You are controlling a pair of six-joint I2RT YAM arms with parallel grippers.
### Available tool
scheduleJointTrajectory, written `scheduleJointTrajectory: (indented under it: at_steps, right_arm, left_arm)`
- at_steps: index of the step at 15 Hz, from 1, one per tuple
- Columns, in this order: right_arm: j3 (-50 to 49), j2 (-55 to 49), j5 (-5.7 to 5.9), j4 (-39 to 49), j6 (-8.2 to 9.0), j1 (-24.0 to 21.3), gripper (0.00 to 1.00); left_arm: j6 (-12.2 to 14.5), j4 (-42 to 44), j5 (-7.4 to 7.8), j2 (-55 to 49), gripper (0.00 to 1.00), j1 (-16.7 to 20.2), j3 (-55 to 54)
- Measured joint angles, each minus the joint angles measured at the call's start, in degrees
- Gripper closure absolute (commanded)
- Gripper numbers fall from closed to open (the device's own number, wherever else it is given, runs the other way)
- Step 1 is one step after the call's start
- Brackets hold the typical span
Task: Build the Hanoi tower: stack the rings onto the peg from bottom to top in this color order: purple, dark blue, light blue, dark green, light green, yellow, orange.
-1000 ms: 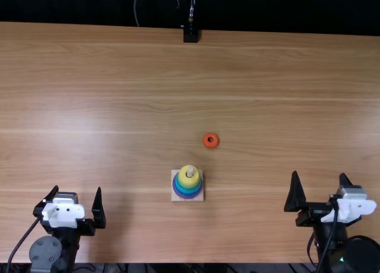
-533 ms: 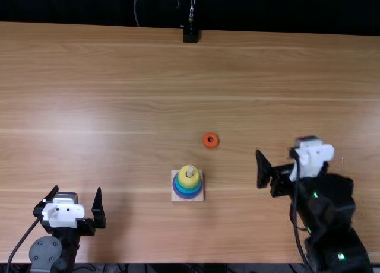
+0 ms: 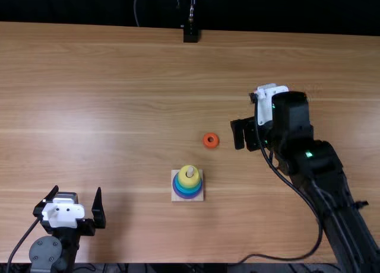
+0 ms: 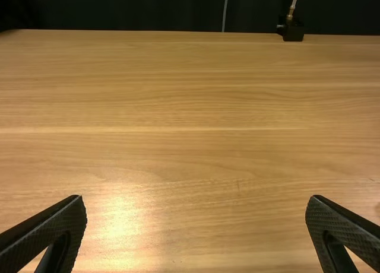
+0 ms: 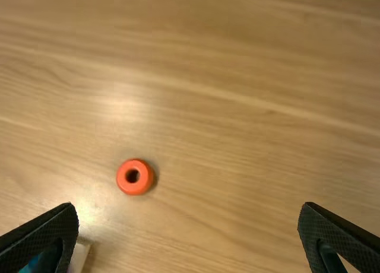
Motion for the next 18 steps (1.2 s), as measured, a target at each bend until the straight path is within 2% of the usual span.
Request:
scheduleJointTrajectory:
  at_steps: [3,5,8,16,18]
  right_arm:
    - [3.1,7.0,-0.15,-1.3,0.09,4.9,0.0]
    - [3.4,10.8,-0.17,-0.9,0.11,6.6,0.0]
    - [5.4,19.3,0.09,-0.9,0.2,7.1,0.0]
    - [7.1,25.8,0.63,-1.3,1.36,8.7,0.0]
    - [7.3,27.3,1.64,-0.9,1.38,8.7,0.0]
  left_arm:
    - [0.0,0.0,0.0,0.0,0.0,0.0,0.0]
    - [0.0,0.0,-0.02,0.0,0.0,0.0,0.0]
    - [0.0,0.0,-0.02,0.0,0.0,0.0,0.0]
    - [0.0,0.0,0.0,0.0,0.0,0.0,0.0]
    - [0.0,0.0,0.0,0.0,0.0,0.0,0.0]
